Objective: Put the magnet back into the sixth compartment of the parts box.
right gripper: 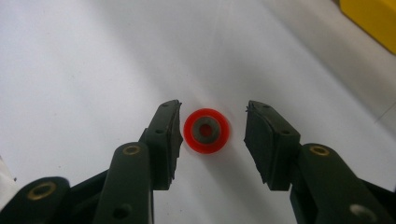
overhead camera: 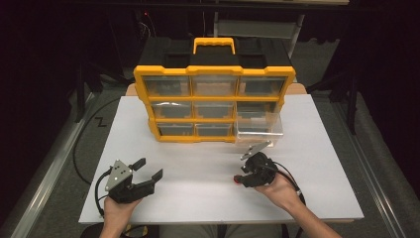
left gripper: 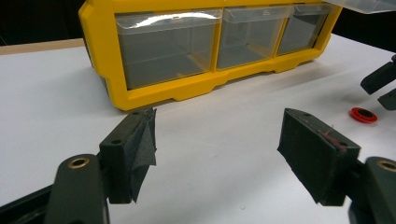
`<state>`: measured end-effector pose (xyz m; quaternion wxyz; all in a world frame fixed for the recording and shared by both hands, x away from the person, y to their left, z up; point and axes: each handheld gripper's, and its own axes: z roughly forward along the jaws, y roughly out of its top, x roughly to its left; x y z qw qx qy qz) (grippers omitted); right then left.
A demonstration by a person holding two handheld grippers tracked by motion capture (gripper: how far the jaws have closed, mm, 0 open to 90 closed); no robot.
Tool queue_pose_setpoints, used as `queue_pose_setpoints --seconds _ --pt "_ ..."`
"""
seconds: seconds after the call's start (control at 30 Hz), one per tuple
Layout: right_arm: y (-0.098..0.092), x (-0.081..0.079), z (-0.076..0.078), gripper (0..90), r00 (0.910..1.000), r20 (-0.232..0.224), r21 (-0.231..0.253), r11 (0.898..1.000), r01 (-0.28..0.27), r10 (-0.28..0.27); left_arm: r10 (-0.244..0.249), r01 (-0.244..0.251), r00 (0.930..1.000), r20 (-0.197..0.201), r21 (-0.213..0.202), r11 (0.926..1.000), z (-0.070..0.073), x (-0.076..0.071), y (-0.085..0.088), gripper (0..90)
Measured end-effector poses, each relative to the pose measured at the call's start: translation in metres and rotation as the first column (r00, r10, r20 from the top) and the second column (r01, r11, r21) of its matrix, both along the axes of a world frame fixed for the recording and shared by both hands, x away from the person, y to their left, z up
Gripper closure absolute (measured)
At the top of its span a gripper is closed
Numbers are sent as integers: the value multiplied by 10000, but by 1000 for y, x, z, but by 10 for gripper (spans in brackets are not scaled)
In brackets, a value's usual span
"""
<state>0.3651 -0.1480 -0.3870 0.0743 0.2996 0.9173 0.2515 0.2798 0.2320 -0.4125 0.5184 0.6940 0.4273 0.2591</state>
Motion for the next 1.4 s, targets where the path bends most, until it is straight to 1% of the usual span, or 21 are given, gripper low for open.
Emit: queue_pose_setpoints --seconds 0.03,0.23,0.37,0.47,0.67,0.77,0.9,1.0,1.23,1.4 --pt "1 1 -2 575 9999 -96 -141 9999 -36 34 1 -1 10000 -5 7 10000 0 0 0 275" --pt "3 3 -4 576 9999 -151 -292 9996 -66 61 -66 67 10000 -31 96 9999 0 1 -2 275" --pt "4 4 -4 576 9997 -232 -432 9990 -98 88 -69 70 10000 -37 102 9999 0 1 -2 275" --pt "7 5 -6 576 9992 -382 -636 9979 -156 131 -31 31 10000 -15 45 10000 0 0 -1 275" --pt "10 6 -9 572 9987 -475 -774 9968 -207 171 -30 30 10000 -22 47 10000 0 1 -1 275" --pt "12 7 -10 568 9983 -521 -982 9947 -299 249 -37 38 10000 -23 53 10000 0 1 -1 275" --pt "15 8 -12 567 9979 -599 -1085 9936 -324 260 -36 36 10000 -13 42 10000 0 1 0 275" --pt "17 8 -12 567 9974 -652 -1278 9910 -403 322 -38 38 10000 -10 42 10000 0 1 0 274" --pt "19 10 -15 576 9967 -764 -1434 9890 -366 258 -22 22 10000 11 28 10000 0 0 0 274" --pt "19 10 -15 603 9971 -706 -1510 9878 -374 269 -1 1 10000 32 41 10000 0 0 0 275"
